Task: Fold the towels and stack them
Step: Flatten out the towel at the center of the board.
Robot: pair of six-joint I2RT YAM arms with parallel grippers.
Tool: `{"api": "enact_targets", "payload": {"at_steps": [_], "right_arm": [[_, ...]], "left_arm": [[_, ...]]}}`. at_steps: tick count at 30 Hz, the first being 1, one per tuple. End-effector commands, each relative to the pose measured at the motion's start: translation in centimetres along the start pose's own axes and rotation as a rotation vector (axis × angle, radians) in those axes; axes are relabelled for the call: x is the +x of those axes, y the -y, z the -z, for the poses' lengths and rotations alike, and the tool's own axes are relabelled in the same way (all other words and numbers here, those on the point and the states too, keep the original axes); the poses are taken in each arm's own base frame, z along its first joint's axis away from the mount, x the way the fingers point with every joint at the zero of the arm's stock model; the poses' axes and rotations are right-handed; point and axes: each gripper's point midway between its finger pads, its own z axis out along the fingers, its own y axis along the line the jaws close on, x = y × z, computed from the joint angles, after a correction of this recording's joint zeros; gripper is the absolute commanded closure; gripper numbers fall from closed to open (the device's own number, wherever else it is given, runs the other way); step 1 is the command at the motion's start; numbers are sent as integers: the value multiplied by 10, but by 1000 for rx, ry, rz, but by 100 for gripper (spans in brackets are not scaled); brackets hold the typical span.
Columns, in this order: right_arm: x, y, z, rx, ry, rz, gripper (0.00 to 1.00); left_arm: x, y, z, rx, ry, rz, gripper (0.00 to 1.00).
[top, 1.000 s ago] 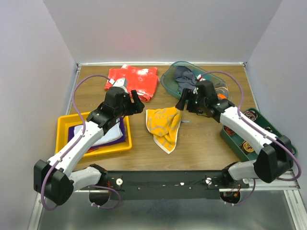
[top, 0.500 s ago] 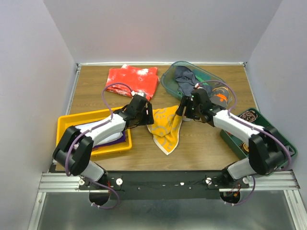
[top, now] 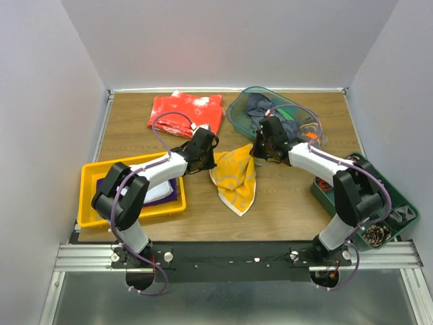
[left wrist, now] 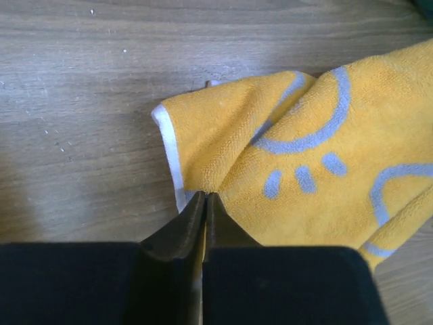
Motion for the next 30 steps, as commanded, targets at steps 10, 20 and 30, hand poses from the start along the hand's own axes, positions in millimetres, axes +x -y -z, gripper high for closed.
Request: {"api": "enact_targets", "payload": {"at_steps": [10, 20, 30], "right_arm": [[-100, -51, 127, -128, 212, 127, 99], [-88, -74, 220, -323, 187, 168, 99], [63, -15, 202, -378, -68, 56, 72]], "left_arm": [[-99, 50, 144, 141, 230, -145, 100], [-90, 71, 253, 292, 261, -325, 100], [67, 63, 192, 463, -123, -290, 100]]}}
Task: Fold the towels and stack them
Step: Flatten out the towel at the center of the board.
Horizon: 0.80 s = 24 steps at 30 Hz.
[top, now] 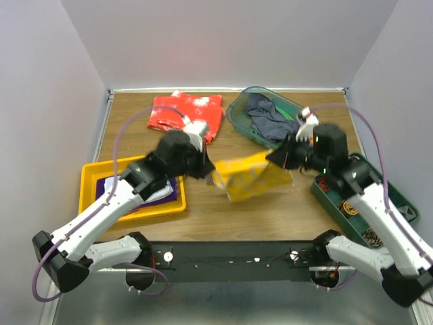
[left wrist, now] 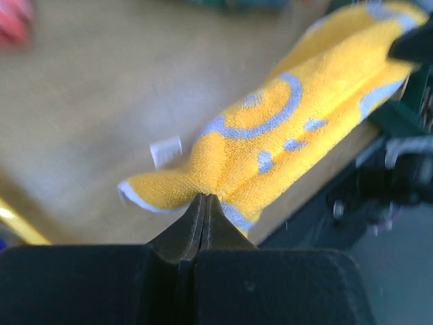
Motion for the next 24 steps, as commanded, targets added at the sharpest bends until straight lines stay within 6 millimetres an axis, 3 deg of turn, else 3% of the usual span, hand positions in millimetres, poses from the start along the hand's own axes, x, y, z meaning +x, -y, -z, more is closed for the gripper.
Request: {"api": "enact_targets", "payload": {"at_steps": [1, 2, 3, 5, 6, 9, 12, 18, 21, 24], "right_arm": [[131, 42, 1, 16, -245, -144, 56], [137, 44, 3, 11, -229, -166, 49], [156, 57, 1, 50, -256, -183, 45], [154, 62, 0, 80, -227, -200, 37], [150, 67, -2, 109, -206, -206, 36], [128, 72, -9, 166, -141, -206, 36], [115, 88, -27, 253, -133, -166, 36], [113, 110, -74, 344, -172, -145, 41], [127, 118, -85, 374, -223, -160, 41], [138, 123, -86, 386, -242, -158, 41]], "left_arm": [[145, 5, -23, 120, -347, 121, 100], [159, 7, -24, 133, -372, 128, 92], [172, 11, -25, 149, -397, 132, 87], [189, 5, -29, 129, -422, 152, 77], [190, 3, -30, 115, -420, 153, 62], [178, -13, -34, -1, -365, 161, 41], [160, -35, -41, -151, -282, 170, 32], [140, -81, -64, -365, -234, 154, 39], [144, -90, -84, -380, -290, 133, 45], [159, -95, -98, -390, -355, 108, 45]]}}
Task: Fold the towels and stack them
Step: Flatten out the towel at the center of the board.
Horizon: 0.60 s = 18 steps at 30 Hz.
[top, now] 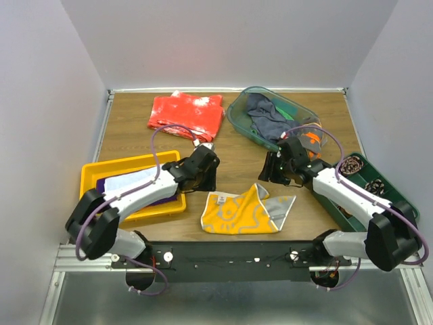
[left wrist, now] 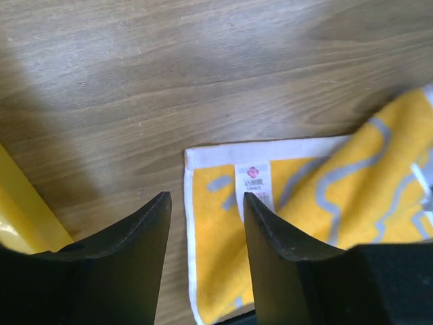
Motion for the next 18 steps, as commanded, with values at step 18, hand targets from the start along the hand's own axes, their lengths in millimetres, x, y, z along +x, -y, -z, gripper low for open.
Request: {"api": "enact_targets", "payload": {"at_steps": [18], "right_arm": [[-7, 3, -17, 37, 48, 5, 40]], "left_arm": [[35, -4, -67, -43, -158, -85, 69]]}}
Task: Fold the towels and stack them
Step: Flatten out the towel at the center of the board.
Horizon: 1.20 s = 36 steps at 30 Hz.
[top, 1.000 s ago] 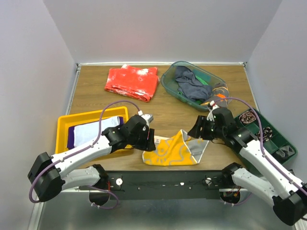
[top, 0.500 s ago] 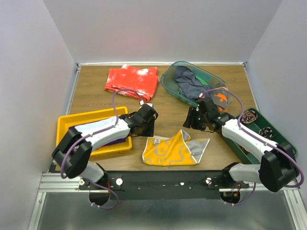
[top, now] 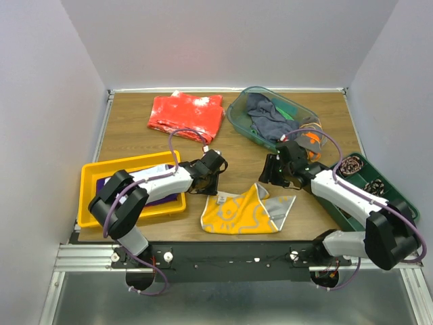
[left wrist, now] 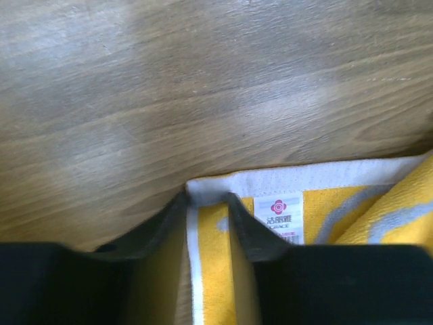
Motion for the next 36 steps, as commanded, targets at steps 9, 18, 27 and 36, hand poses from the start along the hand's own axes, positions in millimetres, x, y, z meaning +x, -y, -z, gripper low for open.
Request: {"api": "enact_targets", "payload": {"at_steps": [9, 18, 27, 36], "right_arm": [[-21, -19, -3, -23, 28, 39, 38], [-40, -44, -9, -49, 41, 84, 36], [-52, -55, -30, -16, 61, 111, 34], [-68, -51, -62, 54, 97, 132, 36]], "left_arm": [[-29, -7, 2, -37, 51, -2, 100], [-108, -30, 47, -50, 215, 85, 100], [-103, -38, 63, -65, 238, 128, 100], [-101, -36, 66, -23, 208, 98, 100]]}}
